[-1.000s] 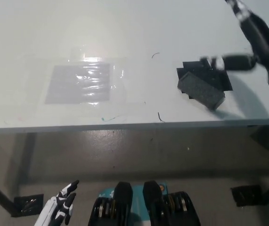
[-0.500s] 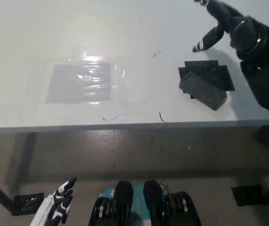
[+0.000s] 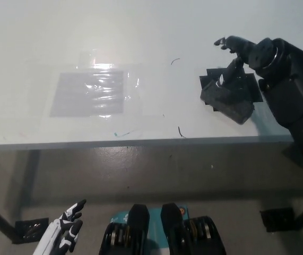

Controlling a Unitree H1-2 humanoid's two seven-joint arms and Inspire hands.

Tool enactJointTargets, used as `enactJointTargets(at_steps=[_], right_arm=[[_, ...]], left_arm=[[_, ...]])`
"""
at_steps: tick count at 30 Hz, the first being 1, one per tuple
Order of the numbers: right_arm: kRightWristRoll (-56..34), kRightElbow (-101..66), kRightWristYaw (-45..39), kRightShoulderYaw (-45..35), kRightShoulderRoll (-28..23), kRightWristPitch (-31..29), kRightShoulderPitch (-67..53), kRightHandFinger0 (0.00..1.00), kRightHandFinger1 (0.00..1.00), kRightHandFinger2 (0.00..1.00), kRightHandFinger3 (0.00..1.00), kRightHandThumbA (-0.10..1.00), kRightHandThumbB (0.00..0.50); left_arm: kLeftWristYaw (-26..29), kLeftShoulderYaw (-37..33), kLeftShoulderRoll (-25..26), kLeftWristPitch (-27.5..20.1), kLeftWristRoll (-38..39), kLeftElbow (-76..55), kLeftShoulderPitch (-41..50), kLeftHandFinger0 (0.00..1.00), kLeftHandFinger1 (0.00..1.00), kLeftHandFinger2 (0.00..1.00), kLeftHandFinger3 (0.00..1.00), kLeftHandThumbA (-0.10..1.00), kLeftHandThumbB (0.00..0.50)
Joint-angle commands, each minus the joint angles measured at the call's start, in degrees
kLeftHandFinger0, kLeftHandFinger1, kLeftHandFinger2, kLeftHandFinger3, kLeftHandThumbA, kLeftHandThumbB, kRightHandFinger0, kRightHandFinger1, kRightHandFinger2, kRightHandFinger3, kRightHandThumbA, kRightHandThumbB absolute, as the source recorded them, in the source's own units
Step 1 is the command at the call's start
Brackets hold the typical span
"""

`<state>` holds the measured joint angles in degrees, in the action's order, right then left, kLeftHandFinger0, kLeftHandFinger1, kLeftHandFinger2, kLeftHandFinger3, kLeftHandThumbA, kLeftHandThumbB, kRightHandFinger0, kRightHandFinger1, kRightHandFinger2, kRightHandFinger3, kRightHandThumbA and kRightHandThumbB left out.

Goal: A whiteboard eraser is kept on the black marked spot on the table infront of the robot and the robot uses its right hand to swipe it back and forth on the table twice to clean it

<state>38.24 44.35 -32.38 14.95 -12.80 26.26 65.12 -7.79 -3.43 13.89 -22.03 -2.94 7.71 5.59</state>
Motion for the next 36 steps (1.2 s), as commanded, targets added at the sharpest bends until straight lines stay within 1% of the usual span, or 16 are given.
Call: enactJointTargets(at_steps=[1, 5, 6, 7, 9, 11, 13, 15, 18, 20, 22, 25, 26, 29, 31, 36], right_arm=[[4.3, -5.8, -6.1, -1.7, -0.1, 0.7, 2.8, 1.0, 1.0, 1.0, 1.0, 1.0, 0.403], [5.7, -6.0, -7.1, -3.2, 0.5, 0.7, 2.4, 1.0, 1.0, 1.0, 1.0, 1.0, 0.384], [5.5, -5.3, -8.3, -2.4, 0.2, 0.7, 2.7, 1.0, 1.0, 1.0, 1.0, 1.0, 0.364], [4.9, -4.5, -8.8, -1.4, -0.1, 0.7, 3.1, 1.0, 1.0, 1.0, 1.0, 1.0, 0.329], [4.3, -3.7, -9.2, 1.4, -0.9, 0.7, 3.4, 1.0, 1.0, 1.0, 1.0, 1.0, 0.295], [4.9, -2.3, -8.0, 0.8, -0.6, 0.7, 3.5, 1.0, 1.0, 1.0, 1.0, 1.0, 0.302], [5.0, 0.0, -5.9, -1.7, 0.2, 0.7, 3.4, 1.0, 1.0, 1.0, 1.0, 1.0, 0.324], [6.2, 3.3, -6.0, -1.2, 0.1, 0.7, 4.1, 1.0, 1.0, 1.0, 1.0, 1.0, 0.342], [6.1, 8.0, -5.9, 0.1, 0.0, 0.7, 5.3, 1.0, 1.0, 1.0, 1.0, 1.0, 0.32], [4.8, 9.2, -5.9, 3.0, -0.8, 0.7, 5.4, 1.0, 1.0, 1.0, 1.0, 1.0, 0.275], [4.1, 11.0, -5.3, 4.0, -1.1, 0.6, 5.5, 1.0, 1.0, 1.0, 1.0, 1.0, 0.266], [3.5, 13.0, -4.4, 5.6, -1.4, 0.0, 5.3, 1.0, 1.0, 1.0, 1.0, 1.0, 0.276], [4.1, 13.4, -4.2, 6.5, -1.5, -0.1, 5.2, 1.0, 1.0, 1.0, 1.0, 1.0, 0.291], [3.5, 13.9, -3.0, 7.0, -1.7, 0.6, 4.9, 1.0, 1.0, 1.0, 1.0, 1.0, 0.287], [2.9, 14.7, -3.7, 7.7, -1.8, -0.2, 5.1, 1.0, 1.0, 1.0, 1.0, 1.0, 0.285], [2.5, 15.2, -1.8, 8.3, -1.2, 0.6, 4.7, 1.0, 1.0, 1.0, 1.0, 1.0, 0.318]], left_arm=[[-0.5, 0.3, 1.2, -2.9, -0.1, -1.3, 0.1, 1.0, 1.0, 1.0, 1.0, 0.89, 0.414], [-0.7, 0.3, 1.2, -2.4, 0.0, -1.6, 0.3, 1.0, 1.0, 1.0, 1.0, 0.88, 0.415], [-0.8, 0.3, 1.2, -2.1, 0.1, -1.8, 0.3, 1.0, 1.0, 1.0, 1.0, 0.88, 0.417], [-0.8, 0.3, 1.3, -2.1, 0.0, -1.8, 0.2, 1.0, 1.0, 1.0, 1.0, 0.88, 0.417], [-0.7, 0.3, 1.3, -2.3, -0.1, -1.8, 0.2, 1.0, 1.0, 1.0, 1.0, 0.88, 0.414], [-0.7, 0.4, 1.3, -2.3, -0.1, -1.8, 0.0, 1.0, 1.0, 1.0, 1.0, 0.88, 0.413], [-0.8, 0.4, 1.4, -2.4, 0.2, -1.7, -0.1, 1.0, 1.0, 1.0, 1.0, 0.87, 0.411], [-0.8, 0.4, 1.4, -2.7, 0.3, -1.6, -0.1, 1.0, 1.0, 1.0, 1.0, 0.87, 0.407], [-0.7, 0.4, 1.5, -3.1, 0.1, -1.4, -0.3, 1.0, 1.0, 1.0, 1.0, 0.87, 0.402], [-0.8, 0.4, 1.6, -3.0, 0.0, -1.4, -0.4, 1.0, 1.0, 1.0, 1.0, 0.87, 0.403], [-0.8, 0.4, 1.6, -2.7, 0.2, -1.4, -0.3, 1.0, 1.0, 1.0, 1.0, 0.87, 0.411], [-0.9, 0.4, 1.6, -3.1, 0.3, -1.2, -0.3, 1.0, 1.0, 1.0, 1.0, 0.87, 0.407], [-0.9, 0.3, 1.6, -3.0, 0.2, -1.2, -0.2, 1.0, 1.0, 1.0, 1.0, 0.87, 0.407], [-0.8, 0.3, 1.6, -3.2, 0.0, -1.1, -0.1, 1.0, 1.0, 1.0, 1.0, 0.87, 0.406], [-0.7, 0.3, 1.6, -3.4, -0.1, -1.2, -0.1, 1.0, 1.0, 1.0, 1.0, 0.87, 0.403], [-0.7, 0.1, 1.5, -3.4, -0.3, -1.2, -0.5, 1.0, 1.0, 1.0, 1.0, 0.87, 0.402]])
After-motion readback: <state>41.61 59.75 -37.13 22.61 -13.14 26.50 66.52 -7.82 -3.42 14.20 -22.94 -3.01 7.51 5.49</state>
